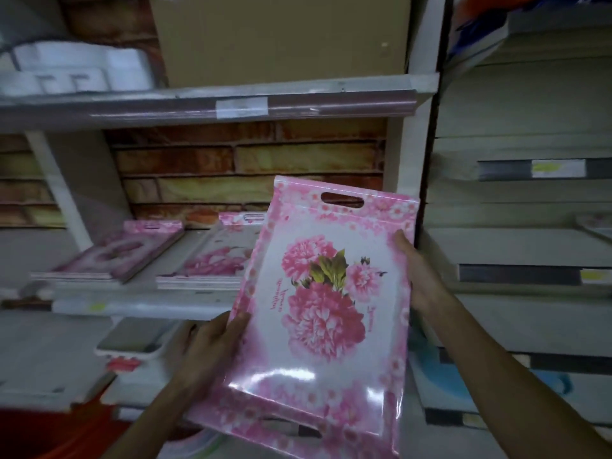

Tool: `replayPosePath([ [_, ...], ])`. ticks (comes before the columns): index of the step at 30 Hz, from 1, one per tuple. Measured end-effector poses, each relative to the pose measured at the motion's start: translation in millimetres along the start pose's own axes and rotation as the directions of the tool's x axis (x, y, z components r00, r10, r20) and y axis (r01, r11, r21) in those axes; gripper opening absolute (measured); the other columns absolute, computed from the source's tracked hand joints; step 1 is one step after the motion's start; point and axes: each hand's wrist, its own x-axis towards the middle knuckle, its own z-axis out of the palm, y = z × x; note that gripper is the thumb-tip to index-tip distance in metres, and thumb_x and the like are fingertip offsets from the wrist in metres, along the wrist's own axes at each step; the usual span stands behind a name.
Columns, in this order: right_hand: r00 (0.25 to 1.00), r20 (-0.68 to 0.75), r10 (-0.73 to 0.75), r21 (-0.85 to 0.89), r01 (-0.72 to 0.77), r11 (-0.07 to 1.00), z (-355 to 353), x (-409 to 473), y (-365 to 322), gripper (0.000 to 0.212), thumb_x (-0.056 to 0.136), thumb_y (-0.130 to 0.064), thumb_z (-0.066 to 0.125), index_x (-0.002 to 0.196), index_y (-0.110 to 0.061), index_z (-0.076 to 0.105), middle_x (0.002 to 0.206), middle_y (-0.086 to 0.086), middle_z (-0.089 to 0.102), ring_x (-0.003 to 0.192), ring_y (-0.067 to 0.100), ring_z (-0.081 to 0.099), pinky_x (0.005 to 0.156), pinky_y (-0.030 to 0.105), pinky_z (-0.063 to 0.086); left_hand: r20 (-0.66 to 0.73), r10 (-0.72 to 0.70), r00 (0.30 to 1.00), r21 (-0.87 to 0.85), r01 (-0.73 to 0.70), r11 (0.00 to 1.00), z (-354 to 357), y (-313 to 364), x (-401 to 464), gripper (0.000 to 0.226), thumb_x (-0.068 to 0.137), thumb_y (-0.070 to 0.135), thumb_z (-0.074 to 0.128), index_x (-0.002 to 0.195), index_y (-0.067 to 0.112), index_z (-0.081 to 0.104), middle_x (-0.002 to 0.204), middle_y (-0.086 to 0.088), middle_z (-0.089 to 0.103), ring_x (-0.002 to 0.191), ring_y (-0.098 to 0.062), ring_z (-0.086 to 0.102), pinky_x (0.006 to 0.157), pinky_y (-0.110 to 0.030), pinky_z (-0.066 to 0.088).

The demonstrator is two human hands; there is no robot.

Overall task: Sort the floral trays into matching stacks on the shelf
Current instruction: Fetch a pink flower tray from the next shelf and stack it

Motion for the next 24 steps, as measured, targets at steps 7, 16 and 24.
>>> replayPosePath([
  [7,0.999,0.032,-0.019,-0.052,0.02,0.998,86.1,46.4,43.3,0.038,0.096,-0.037,0.056,0.125,-0.013,0.063,0.122,0.013,0.069,0.11,0.031,0.068,0.098,0.051,0.051,-0.103,-0.088,0.991,-0.206,0.065,0.976,-61.0,-19.7,71.6,0.029,0.098,0.035,0.051,0.084,0.019,0.072,0.079,0.001,0.078,0.065,-0.009,0.072,0.06,-0.028,0.059],
  [16,0.995,-0.04,-0.096,-0.302,0.079,0.95,160.0,103.5,99.2,0.025,0.093,-0.013,0.063,0.118,-0.011,0.065,0.109,0.01,0.074,0.097,0.028,0.072,0.078,0.037,0.061,-0.108,-0.134,0.985,-0.329,0.092,0.94,-125.9,-62.1,199.3,0.033,0.098,0.032,0.054,0.1,0.003,0.071,0.09,-0.017,0.076,0.073,-0.027,0.071,0.069,-0.037,0.057],
  [24,0.977,-0.09,-0.191,-0.458,0.13,0.879,186.0,161.4,126.2,0.033,0.093,0.001,0.058,0.123,-0.011,0.062,0.112,0.006,0.073,0.104,0.029,0.069,0.095,0.048,0.054,-0.088,-0.009,0.996,-0.269,-0.015,0.963,-147.0,-82.7,280.1,0.012,0.097,0.015,0.055,0.099,0.008,0.064,0.074,-0.008,0.067,0.059,-0.017,0.059,0.056,-0.028,0.048],
])
